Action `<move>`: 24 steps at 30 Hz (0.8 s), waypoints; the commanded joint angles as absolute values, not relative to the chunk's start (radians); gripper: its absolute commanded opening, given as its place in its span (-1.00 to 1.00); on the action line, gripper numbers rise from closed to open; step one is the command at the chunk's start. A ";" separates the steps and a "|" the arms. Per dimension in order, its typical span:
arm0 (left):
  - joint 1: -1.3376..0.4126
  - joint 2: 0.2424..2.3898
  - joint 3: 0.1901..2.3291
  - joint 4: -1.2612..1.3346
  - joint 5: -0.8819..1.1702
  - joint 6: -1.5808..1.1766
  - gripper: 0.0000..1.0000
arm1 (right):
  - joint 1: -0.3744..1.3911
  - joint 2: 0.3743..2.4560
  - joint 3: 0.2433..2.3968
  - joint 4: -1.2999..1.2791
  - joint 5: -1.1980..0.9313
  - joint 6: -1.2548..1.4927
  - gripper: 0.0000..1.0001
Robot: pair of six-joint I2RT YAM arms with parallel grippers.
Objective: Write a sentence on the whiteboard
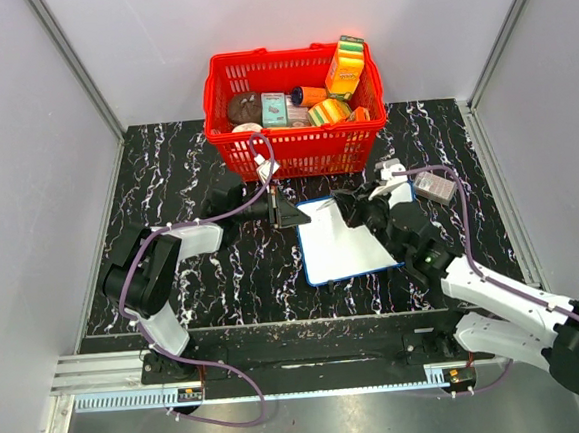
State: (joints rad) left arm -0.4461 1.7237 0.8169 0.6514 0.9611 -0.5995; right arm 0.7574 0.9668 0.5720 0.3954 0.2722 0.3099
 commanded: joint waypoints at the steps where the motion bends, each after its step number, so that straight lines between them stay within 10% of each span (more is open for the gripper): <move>1: -0.443 1.730 0.842 0.689 0.943 -0.502 -1.00 | 0.764 1.005 0.646 0.465 0.304 0.281 -1.00; 24: -0.443 1.732 0.845 0.684 0.950 -0.503 -1.00 | 0.764 1.060 0.641 0.477 0.382 0.275 -1.00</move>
